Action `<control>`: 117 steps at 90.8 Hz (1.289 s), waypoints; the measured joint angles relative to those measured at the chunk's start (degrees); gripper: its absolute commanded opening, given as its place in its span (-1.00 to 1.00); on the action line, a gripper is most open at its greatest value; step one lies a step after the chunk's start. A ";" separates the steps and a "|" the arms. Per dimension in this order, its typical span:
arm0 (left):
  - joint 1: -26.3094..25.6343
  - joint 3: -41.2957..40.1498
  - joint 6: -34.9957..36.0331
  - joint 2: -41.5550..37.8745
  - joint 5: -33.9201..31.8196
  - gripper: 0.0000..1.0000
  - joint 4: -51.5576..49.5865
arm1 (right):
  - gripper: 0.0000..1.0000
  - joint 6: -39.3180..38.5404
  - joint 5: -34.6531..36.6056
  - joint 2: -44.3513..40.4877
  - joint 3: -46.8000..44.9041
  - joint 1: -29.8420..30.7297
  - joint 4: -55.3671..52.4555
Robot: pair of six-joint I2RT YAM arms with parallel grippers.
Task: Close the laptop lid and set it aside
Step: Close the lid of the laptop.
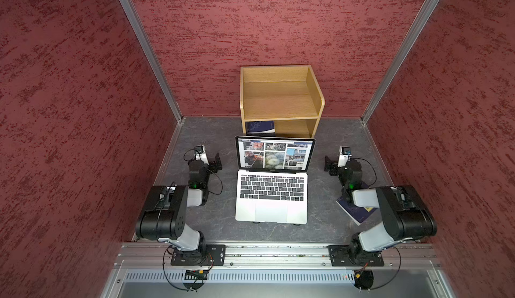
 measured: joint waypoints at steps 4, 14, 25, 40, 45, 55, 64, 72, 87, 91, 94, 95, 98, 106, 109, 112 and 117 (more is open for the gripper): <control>0.00 0.00 0.00 0.00 0.00 0.99 0.00 | 0.97 0.00 -0.02 0.00 0.00 0.00 0.00; 0.02 0.00 0.00 0.00 0.02 0.99 0.00 | 0.97 0.00 -0.02 0.00 0.00 0.00 0.00; 0.13 0.00 0.00 0.00 0.24 0.99 0.00 | 0.97 0.00 -0.02 0.02 0.00 0.00 0.00; 0.13 0.00 0.00 0.00 0.44 0.99 0.00 | 0.97 -0.04 -0.07 0.00 0.00 0.00 0.04; 0.09 0.00 0.02 -0.22 0.35 0.99 -0.28 | 0.97 -0.37 -0.70 -0.44 -0.33 0.00 0.37; -2.08 1.57 -0.04 -6.23 -4.42 0.99 -10.12 | 0.97 -0.48 -1.42 -9.62 -1.64 0.59 -5.95; -4.28 8.90 -3.30 -16.48 -9.14 0.99 -26.12 | 0.97 3.61 0.17 -22.53 5.20 0.81 -24.13; -4.17 15.28 -10.84 -24.26 -12.72 0.99 -35.32 | 0.97 9.27 2.60 -28.37 16.96 0.83 -41.88; -2.03 14.43 -24.39 -35.60 -10.27 0.99 -45.70 | 0.97 19.54 2.97 -34.47 27.61 0.83 -63.43; -1.79 13.46 -26.95 -37.51 -7.69 0.99 -48.59 | 0.97 22.01 2.93 -35.50 28.81 0.83 -68.50; -1.75 12.94 -28.41 -38.62 -5.62 0.99 -50.49 | 0.97 23.69 2.60 -36.30 29.64 0.83 -72.08; -1.73 12.68 -29.05 -39.06 -4.79 1.00 -51.23 | 0.96 23.96 2.58 -36.50 29.86 0.83 -73.07; -1.79 12.24 -30.27 -40.11 -2.47 0.99 -52.96 | 0.91 24.83 1.75 -37.51 30.73 0.83 -76.08; -2.51 11.45 -32.87 -43.01 2.73 0.99 -57.22 | 0.70 26.01 -1.20 -40.02 34.86 0.83 -82.31; -2.99 11.34 -33.70 -43.85 4.09 0.99 -58.51 | 0.61 26.18 -2.38 -40.41 37.35 0.83 -84.15; -3.72 11.34 -34.34 -44.68 5.42 0.99 -59.95 | 0.50 26.49 -3.82 -40.39 40.74 0.83 -86.03; -4.94 11.34 -35.19 -45.72 6.82 0.99 -61.99 | 0.33 26.47 -6.38 -39.28 46.73 0.83 -88.35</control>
